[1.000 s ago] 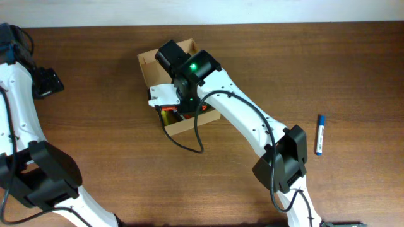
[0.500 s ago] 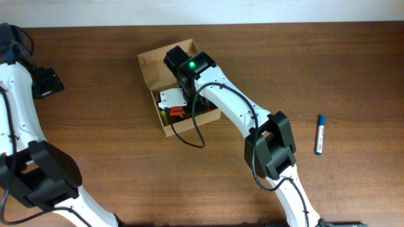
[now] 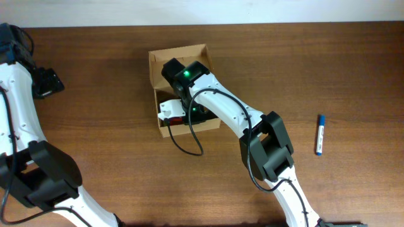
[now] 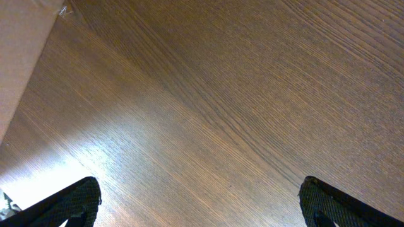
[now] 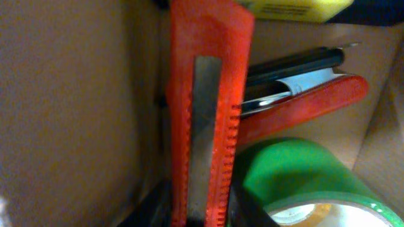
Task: Pack container
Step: 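Carry the orange box cutter into the box beside the stapler, then release the box cutter and move the right gripper to the marker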
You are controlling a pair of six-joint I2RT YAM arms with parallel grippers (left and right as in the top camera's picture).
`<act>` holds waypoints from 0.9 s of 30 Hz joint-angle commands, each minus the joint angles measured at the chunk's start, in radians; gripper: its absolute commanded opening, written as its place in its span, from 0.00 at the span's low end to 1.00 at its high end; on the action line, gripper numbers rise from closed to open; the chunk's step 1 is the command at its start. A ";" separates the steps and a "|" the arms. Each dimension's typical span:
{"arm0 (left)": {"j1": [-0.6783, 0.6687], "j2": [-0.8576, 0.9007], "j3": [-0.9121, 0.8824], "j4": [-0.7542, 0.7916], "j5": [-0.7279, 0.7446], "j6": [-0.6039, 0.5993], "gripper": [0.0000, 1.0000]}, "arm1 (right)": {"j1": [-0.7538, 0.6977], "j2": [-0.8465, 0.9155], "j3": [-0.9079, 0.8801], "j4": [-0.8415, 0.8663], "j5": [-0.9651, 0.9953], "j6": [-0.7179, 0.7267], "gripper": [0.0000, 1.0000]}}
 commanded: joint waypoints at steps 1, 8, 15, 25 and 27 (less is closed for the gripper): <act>0.006 -0.007 -0.003 0.002 0.000 0.016 1.00 | 0.003 0.008 -0.008 0.014 0.018 0.035 0.38; 0.006 -0.007 -0.003 0.002 0.000 0.016 1.00 | 0.002 -0.005 -0.008 0.045 0.074 0.062 0.77; 0.006 -0.007 -0.003 0.002 0.000 0.016 1.00 | 0.002 -0.036 -0.008 0.089 0.079 0.115 0.04; 0.006 -0.007 -0.003 0.002 0.000 0.016 1.00 | 0.002 -0.220 -0.008 0.172 0.083 0.296 0.04; 0.006 -0.007 -0.003 0.002 0.000 0.016 1.00 | 0.002 -0.316 -0.008 0.253 0.143 0.512 0.04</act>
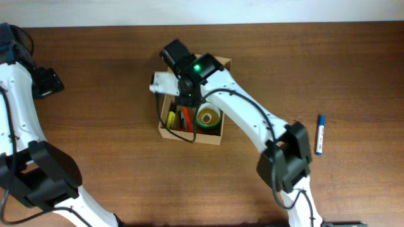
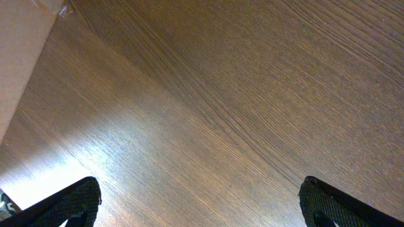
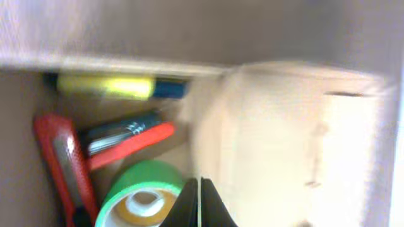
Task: Pack container
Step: 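Release the box cutter and move the right gripper to the marker, then grasp the blue-capped marker with the right gripper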
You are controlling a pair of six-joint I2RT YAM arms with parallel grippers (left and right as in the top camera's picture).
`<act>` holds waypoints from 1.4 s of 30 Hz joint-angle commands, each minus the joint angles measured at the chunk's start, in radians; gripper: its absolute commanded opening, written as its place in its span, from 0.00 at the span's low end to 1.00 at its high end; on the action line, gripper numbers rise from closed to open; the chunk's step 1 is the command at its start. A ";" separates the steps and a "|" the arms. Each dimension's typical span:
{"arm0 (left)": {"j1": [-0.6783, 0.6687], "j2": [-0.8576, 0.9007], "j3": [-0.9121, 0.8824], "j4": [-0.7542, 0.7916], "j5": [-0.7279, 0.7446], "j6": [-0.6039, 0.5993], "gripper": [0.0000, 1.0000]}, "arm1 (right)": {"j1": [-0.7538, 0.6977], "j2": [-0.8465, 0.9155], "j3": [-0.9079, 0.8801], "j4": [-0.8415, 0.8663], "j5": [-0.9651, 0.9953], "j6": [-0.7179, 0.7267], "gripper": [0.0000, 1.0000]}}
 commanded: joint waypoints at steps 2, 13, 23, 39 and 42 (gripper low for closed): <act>0.006 -0.007 -0.003 0.002 0.000 0.016 1.00 | -0.019 -0.211 0.003 0.040 0.093 0.324 0.04; 0.006 -0.007 -0.003 0.002 0.000 0.016 1.00 | -0.715 -0.482 -0.089 -0.361 0.085 0.767 0.04; 0.006 -0.007 -0.003 0.002 0.000 0.016 1.00 | -1.166 -0.805 -0.859 -0.071 -0.065 0.672 0.05; 0.006 -0.007 -0.003 0.002 0.000 0.016 1.00 | -1.137 -0.378 -0.955 0.111 -0.189 0.788 0.41; 0.006 -0.007 -0.003 0.002 0.000 0.016 1.00 | -1.080 -0.348 -0.955 0.142 -0.216 0.736 0.32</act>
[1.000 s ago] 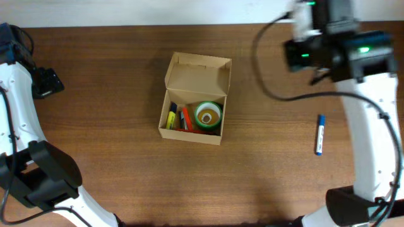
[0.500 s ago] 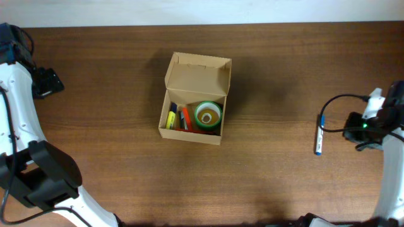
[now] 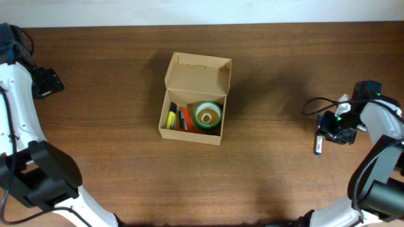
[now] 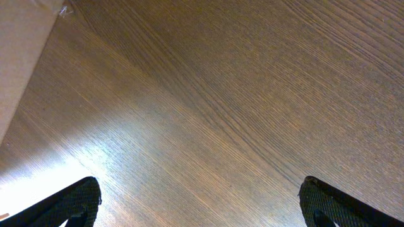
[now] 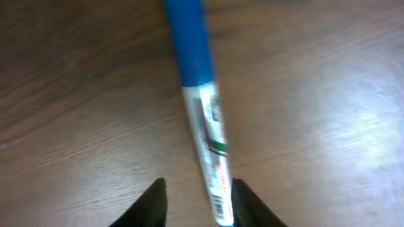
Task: Pack container
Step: 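Grasp the blue-capped marker with the right gripper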
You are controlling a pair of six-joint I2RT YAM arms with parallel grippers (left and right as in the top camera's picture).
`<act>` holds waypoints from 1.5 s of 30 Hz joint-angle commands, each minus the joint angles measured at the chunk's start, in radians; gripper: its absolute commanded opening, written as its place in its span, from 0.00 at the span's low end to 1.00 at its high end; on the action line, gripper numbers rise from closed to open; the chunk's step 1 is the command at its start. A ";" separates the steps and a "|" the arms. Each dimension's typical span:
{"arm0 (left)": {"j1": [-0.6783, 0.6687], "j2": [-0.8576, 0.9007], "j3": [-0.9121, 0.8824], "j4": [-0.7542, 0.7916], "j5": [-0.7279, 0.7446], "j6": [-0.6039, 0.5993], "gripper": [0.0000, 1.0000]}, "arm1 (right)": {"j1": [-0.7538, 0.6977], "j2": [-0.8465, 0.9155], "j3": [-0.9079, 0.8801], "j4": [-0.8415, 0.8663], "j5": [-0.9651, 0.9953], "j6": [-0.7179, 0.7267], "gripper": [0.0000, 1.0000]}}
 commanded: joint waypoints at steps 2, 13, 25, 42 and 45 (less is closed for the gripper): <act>0.006 -0.007 -0.003 0.001 0.000 0.016 1.00 | 0.056 0.043 -0.004 0.024 -0.033 -0.042 0.33; 0.006 -0.007 -0.003 0.001 0.000 0.016 1.00 | 0.062 0.076 -0.001 0.041 -0.042 -0.121 0.35; 0.006 -0.007 -0.003 0.001 0.000 0.016 1.00 | 0.060 0.086 0.169 -0.071 0.068 -0.142 0.41; 0.006 -0.007 -0.003 0.001 0.000 0.016 1.00 | 0.060 0.190 0.148 -0.089 0.122 -0.143 0.40; 0.006 -0.007 -0.003 0.001 0.000 0.016 1.00 | 0.060 0.190 0.147 -0.084 0.122 -0.143 0.36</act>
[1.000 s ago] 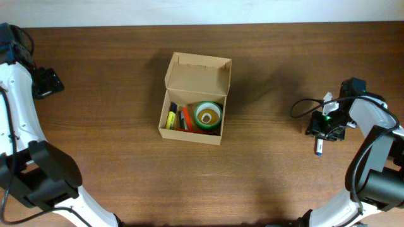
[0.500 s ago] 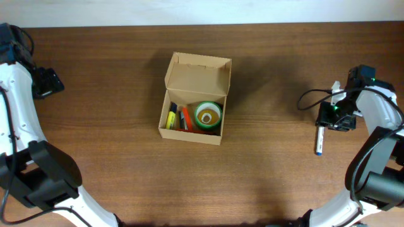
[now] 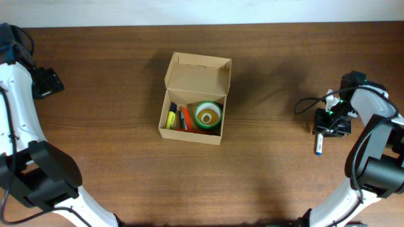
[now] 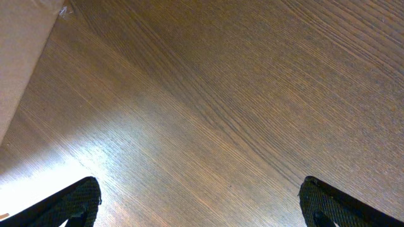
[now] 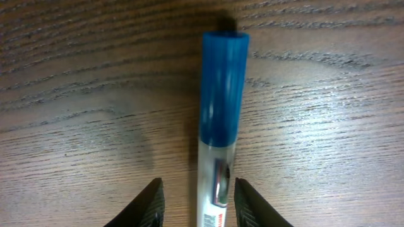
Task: Pack container
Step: 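Grasp the blue-capped marker with the right gripper, then carry the blue-capped marker into the box and release it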
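The open cardboard box [image 3: 189, 135] stands mid-table, holding a green tape roll [image 3: 208, 115], a red cutter [image 3: 185, 118] and a yellow marker [image 3: 171, 116]. A blue-capped marker [image 5: 221, 132] lies on the wood at the far right [image 3: 319, 147]. My right gripper [image 5: 201, 205] is open low over it, one finger on each side of the barrel with a small gap to each. At the far left edge my left gripper [image 4: 202, 205] is open over bare wood, with nothing between its fingers.
The box's lid flap [image 3: 197, 68] stands up on the far side. The right arm's cable [image 3: 309, 104] loops over the table left of the gripper. A pale surface [image 4: 19, 57] shows in a corner of the left wrist view.
My right gripper has come lower and squarer over the blue marker, which now lies centred between the open fingers instead of slanting toward one. The left arm has not moved.
My right gripper was inside the box with the red cutter between its fingers. Then it was shut and empty above the box, the cutter lying inside. Then it was open over the blue marker at the far right, and now it straddles the marker.
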You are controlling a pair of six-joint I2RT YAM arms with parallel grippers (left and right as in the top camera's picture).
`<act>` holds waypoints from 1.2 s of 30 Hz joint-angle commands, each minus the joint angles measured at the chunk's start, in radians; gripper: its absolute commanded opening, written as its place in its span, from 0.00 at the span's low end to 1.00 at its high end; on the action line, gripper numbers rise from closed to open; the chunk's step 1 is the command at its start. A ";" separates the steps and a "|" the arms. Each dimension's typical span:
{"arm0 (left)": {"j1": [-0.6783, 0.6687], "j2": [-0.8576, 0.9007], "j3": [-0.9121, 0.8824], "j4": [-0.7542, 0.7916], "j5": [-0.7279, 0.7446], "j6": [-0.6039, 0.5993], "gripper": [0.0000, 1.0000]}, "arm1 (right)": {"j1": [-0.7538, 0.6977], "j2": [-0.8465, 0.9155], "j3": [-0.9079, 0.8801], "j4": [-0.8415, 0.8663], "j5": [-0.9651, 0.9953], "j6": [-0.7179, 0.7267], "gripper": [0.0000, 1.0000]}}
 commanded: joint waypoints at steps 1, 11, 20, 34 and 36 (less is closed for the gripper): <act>0.006 -0.007 -0.003 0.002 0.000 0.016 1.00 | 0.002 0.011 -0.007 0.003 0.013 0.006 0.36; 0.006 -0.007 -0.003 0.002 0.000 0.016 1.00 | 0.002 0.011 -0.092 0.049 0.027 0.034 0.16; 0.006 -0.007 -0.003 0.002 0.000 0.016 1.00 | 0.003 0.010 0.082 -0.007 -0.133 0.100 0.04; 0.006 -0.007 -0.003 0.002 0.000 0.016 1.00 | 0.526 0.010 0.952 -0.399 -0.143 -0.252 0.04; 0.006 -0.007 -0.003 0.002 0.000 0.016 1.00 | 0.682 0.010 0.952 -0.413 -0.056 -0.362 0.04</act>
